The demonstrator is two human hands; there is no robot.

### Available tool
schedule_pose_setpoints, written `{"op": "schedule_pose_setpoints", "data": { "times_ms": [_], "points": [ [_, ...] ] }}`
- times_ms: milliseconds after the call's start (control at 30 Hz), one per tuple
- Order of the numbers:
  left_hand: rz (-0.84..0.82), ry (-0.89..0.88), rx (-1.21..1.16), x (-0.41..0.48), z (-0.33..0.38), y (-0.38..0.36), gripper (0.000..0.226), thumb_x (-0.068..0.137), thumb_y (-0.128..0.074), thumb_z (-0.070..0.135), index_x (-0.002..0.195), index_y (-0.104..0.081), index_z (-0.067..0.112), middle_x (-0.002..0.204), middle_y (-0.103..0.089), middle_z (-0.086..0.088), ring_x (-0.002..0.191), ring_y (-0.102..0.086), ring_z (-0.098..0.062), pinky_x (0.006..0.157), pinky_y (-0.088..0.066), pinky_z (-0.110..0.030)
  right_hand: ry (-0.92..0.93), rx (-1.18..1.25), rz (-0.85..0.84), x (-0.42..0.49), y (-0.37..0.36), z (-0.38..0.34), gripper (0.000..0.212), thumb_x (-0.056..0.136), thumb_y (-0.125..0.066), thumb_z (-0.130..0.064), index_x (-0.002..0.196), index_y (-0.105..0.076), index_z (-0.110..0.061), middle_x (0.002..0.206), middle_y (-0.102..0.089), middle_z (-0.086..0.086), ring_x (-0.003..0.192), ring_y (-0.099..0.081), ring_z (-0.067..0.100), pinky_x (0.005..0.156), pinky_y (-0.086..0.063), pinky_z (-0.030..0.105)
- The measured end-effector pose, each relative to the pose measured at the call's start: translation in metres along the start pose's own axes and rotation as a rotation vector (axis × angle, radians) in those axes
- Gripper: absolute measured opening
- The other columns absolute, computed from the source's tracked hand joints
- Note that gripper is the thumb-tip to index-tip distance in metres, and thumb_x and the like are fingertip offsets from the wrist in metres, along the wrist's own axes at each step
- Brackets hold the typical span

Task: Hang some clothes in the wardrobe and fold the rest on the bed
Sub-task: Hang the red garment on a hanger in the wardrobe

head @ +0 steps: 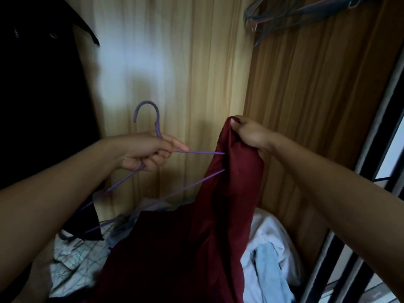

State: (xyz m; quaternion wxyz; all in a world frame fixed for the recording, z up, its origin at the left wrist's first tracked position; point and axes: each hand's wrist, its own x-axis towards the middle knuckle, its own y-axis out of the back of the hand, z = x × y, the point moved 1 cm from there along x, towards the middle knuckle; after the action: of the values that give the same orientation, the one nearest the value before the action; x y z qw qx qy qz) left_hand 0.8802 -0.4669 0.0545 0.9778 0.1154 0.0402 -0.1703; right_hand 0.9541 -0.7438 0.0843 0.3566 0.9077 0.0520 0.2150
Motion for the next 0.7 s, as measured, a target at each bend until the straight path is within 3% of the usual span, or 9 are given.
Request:
{"op": "schedule_pose_setpoints", "data": {
  "times_ms": [167,300,367,500,633,700],
  "points": [
    [-0.035,0.004,-0.056,0.018,-0.001,-0.024,0.032,0.103,-0.041,0.007,0.12,-0.068,0.011,0.059,-0.029,0.006,0.04,-0.019,-0.001,0.031,-0.016,-0.011,0.053,0.046,-0.018,-0.004,-0.002,-0.009,0.033,0.11,-0.037,-0.028,0.123,-0.059,-0.007,0.113,-0.066,0.006,0.1,-0.061,0.016,0.09,-0.049,0.029],
    [-0.133,0.025,-0.032,0.019,0.001,-0.024,0.034,0.102,-0.039,0.008,0.119,-0.068,0.009,0.06,-0.028,0.006,0.04,-0.019,-0.002,0.03,-0.018,-0.013,-0.06,0.078,0.017,-0.003,0.011,0.005,0.025,0.11,-0.037,-0.032,0.115,-0.059,-0.021,0.102,-0.064,-0.007,0.092,-0.06,0.007,0.085,-0.048,0.024],
    [-0.165,0.031,-0.039,0.019,0.002,-0.022,0.035,0.102,-0.04,0.009,0.117,-0.072,0.011,0.06,-0.028,0.006,0.041,-0.02,-0.002,0.03,-0.019,-0.013,-0.134,0.092,0.032,-0.003,0.019,0.014,0.029,0.11,-0.037,-0.034,0.107,-0.062,-0.019,0.1,-0.067,-0.003,0.092,-0.064,0.013,0.084,-0.05,0.028],
    [-0.121,0.038,-0.02,0.023,0.001,-0.029,0.035,0.103,-0.039,0.007,0.122,-0.069,0.012,0.058,-0.03,0.006,0.04,-0.021,-0.002,0.03,-0.02,-0.014,-0.161,0.261,0.018,-0.015,0.018,0.005,0.03,0.109,-0.041,-0.035,0.098,-0.065,-0.021,0.093,-0.072,-0.002,0.082,-0.07,0.009,0.06,-0.055,0.017],
    [0.028,0.03,-0.139,0.036,-0.003,-0.039,0.038,0.101,-0.04,0.004,0.125,-0.059,0.027,0.055,-0.03,0.006,0.037,-0.021,-0.002,0.029,-0.016,-0.012,-0.017,0.402,0.001,-0.03,0.007,-0.025,0.033,0.109,-0.044,-0.024,0.112,-0.064,0.002,0.084,-0.07,0.002,0.07,-0.069,0.008,0.063,-0.057,0.019],
    [0.061,0.029,-0.212,0.041,-0.003,-0.045,0.032,0.1,-0.042,0.003,0.113,-0.055,0.029,0.053,-0.03,0.006,0.036,-0.021,-0.002,0.029,-0.014,-0.012,0.037,0.515,-0.093,-0.043,0.001,-0.041,0.022,0.106,-0.048,-0.012,0.104,-0.064,0.003,0.076,-0.068,0.005,0.062,-0.067,0.01,0.056,-0.055,0.023]
  ]
}}
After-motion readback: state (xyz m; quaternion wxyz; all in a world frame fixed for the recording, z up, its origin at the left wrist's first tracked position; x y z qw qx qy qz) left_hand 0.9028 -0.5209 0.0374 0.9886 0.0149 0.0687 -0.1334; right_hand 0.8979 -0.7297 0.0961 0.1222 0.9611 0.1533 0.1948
